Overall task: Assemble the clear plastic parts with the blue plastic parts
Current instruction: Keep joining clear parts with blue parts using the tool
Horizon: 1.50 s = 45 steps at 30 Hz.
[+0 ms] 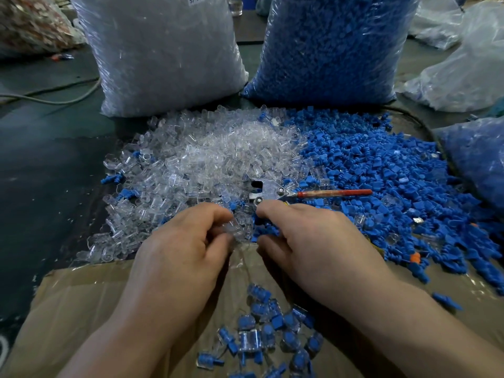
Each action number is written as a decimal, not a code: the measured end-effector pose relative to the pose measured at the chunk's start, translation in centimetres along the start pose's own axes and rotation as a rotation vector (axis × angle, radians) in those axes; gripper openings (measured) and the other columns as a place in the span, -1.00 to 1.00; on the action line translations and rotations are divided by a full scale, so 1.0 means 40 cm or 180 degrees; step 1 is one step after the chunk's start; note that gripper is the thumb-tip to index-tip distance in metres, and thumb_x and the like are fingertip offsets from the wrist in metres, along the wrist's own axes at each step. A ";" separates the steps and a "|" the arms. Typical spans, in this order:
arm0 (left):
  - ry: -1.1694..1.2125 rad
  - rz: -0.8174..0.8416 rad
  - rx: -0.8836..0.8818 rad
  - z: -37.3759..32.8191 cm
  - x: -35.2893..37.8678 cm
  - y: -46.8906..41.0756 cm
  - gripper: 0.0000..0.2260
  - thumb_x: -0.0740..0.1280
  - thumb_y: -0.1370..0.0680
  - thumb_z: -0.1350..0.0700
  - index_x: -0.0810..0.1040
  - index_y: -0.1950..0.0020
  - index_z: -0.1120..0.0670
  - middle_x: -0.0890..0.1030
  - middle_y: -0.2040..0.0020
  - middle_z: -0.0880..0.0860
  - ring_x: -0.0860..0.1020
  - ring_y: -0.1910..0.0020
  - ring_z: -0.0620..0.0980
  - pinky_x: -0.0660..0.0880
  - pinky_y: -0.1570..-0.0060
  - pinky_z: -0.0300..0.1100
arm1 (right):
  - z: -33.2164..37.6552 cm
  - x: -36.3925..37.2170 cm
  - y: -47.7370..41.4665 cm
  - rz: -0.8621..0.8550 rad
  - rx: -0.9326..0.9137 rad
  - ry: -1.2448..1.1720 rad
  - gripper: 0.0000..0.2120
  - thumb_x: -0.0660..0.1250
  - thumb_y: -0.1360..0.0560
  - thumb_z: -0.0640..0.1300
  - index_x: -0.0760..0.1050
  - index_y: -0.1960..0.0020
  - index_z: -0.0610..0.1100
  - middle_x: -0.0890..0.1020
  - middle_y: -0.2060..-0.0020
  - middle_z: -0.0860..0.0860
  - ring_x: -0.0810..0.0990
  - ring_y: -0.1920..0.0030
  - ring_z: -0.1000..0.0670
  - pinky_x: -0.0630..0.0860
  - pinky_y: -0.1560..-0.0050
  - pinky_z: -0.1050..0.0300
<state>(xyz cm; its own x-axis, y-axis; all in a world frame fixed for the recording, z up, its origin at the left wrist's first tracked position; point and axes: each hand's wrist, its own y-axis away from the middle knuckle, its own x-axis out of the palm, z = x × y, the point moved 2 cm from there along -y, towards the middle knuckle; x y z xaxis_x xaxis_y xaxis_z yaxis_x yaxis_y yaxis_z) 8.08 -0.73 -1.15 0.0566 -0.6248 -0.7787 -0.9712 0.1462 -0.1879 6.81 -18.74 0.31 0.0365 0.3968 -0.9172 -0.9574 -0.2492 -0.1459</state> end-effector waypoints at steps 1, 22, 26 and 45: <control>0.0123 -0.0042 -0.0062 0.000 -0.001 0.001 -0.84 0.36 -0.48 -0.05 0.53 -0.02 -0.27 0.57 0.12 -0.32 0.50 0.06 -0.38 0.40 0.21 -0.38 | -0.003 -0.003 0.000 -0.0045 0.0084 -0.0162 -0.79 0.23 -0.56 0.12 0.30 -0.16 0.18 0.48 0.23 0.18 0.48 0.22 0.11 0.45 0.25 0.12; 0.2918 0.0138 -0.0570 -0.025 0.028 0.022 -0.82 0.44 -0.34 0.04 0.69 0.07 -0.07 0.71 0.22 0.11 0.71 0.28 0.03 0.62 0.31 -0.20 | 0.013 -0.012 0.017 -0.0235 0.0287 -0.2029 -0.80 0.40 -0.49 -0.03 0.52 -0.05 0.22 0.66 0.17 0.24 0.64 0.17 0.21 0.58 0.16 0.22; 0.2807 -0.0286 -0.0814 0.013 0.013 0.008 -0.87 0.45 -0.46 0.12 0.67 0.08 -0.11 0.72 0.22 0.12 0.73 0.20 0.06 0.65 0.25 -0.13 | -0.002 -0.028 0.023 -0.0305 0.0629 -0.3074 -0.88 0.39 -0.49 -0.14 0.57 0.07 0.09 0.68 0.35 0.01 0.68 0.34 0.05 0.58 0.36 0.23; 0.1897 -0.0095 -0.0472 -0.012 0.022 0.020 -0.84 0.38 -0.49 0.03 0.59 0.03 -0.25 0.72 0.19 -0.13 0.70 0.19 -0.14 0.60 0.12 -0.06 | 0.008 -0.017 0.023 0.0039 0.0913 -0.4387 -0.84 0.15 -0.64 -0.23 0.50 0.02 -0.19 0.67 0.31 -0.19 0.66 0.33 -0.15 0.62 0.28 0.05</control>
<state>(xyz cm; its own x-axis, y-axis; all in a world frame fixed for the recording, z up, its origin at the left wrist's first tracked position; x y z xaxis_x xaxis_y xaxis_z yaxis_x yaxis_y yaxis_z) 7.25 -1.55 -1.70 -0.0132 -0.9545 -0.2978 -0.9955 0.0406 -0.0859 5.80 -18.95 0.90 -0.1183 0.9724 0.2011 -0.9860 -0.1390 0.0922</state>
